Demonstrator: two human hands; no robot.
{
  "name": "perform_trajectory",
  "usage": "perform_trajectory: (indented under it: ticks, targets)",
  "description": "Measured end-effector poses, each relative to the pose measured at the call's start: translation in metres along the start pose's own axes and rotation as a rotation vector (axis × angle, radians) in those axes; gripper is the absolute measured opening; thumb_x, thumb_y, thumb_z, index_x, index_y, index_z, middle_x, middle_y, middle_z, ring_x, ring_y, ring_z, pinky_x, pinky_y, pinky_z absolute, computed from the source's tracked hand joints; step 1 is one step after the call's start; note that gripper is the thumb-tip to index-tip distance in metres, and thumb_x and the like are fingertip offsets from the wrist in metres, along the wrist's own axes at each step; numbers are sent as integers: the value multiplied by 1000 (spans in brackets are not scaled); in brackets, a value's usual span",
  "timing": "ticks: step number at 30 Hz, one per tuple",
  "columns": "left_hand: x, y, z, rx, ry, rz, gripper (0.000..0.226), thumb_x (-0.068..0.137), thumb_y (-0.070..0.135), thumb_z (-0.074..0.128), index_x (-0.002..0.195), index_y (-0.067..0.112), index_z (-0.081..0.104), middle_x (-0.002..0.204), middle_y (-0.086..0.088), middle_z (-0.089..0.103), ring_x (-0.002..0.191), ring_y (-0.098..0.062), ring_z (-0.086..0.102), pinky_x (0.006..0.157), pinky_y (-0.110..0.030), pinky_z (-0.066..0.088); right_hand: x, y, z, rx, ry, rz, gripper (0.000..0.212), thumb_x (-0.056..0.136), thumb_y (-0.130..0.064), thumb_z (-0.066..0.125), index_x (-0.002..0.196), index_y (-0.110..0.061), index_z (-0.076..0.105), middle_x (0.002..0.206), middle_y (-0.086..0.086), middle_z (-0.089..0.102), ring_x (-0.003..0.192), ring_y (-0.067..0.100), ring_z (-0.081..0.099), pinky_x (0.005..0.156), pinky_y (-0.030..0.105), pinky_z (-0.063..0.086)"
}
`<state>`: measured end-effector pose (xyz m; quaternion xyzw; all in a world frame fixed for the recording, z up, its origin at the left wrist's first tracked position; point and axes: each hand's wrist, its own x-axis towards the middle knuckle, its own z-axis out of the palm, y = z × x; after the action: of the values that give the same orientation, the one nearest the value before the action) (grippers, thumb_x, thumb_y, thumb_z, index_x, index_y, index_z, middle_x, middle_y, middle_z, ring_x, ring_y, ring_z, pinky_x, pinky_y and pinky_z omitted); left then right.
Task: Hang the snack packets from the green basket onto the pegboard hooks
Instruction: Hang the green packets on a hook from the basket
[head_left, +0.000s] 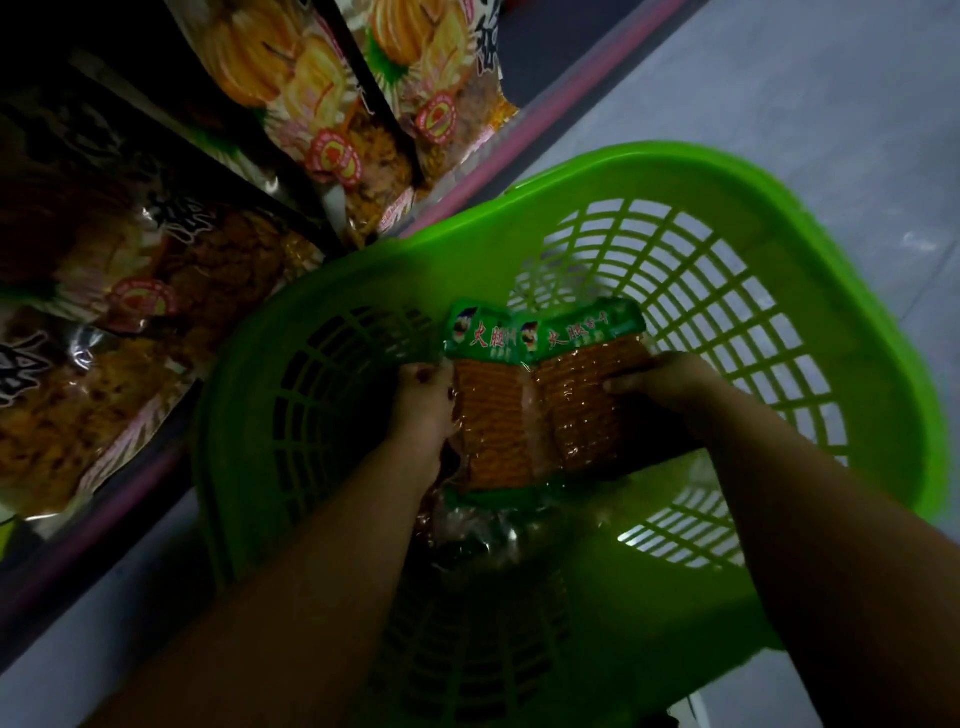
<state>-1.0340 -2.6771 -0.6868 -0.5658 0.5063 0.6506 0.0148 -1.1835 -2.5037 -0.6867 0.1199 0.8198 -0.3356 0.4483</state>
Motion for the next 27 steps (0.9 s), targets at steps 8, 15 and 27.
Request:
perform_trajectory:
  ticks: [8,15,27]
  targets:
    - [-93,17,-15,56,-26,73,14,90,15,59,91,28,60,107,-4,65,101,-26,62,90,-49,51,-102,-15,2,202,-24,-179,18,82,2,63,92,-13,66,95,14,70,81,28,68,76,39,58]
    - [-293,100,-109,-21,143,244,11,88,20,63,82,28,66,80,15,71,80,-3,66,78,-30,55,-314,-48,-61,408,-150,-290,33,79,14,58,85,-17,66,72,-6,74,64,11,69,58,24,55]
    - [-606,311,-240,-359,430,441,7,77,25,72,73,30,73,77,13,74,77,-5,69,76,-31,51,-650,-248,-125,214,-485,-581,13,73,-27,75,76,-15,73,77,-1,76,72,10,72,64,19,55]
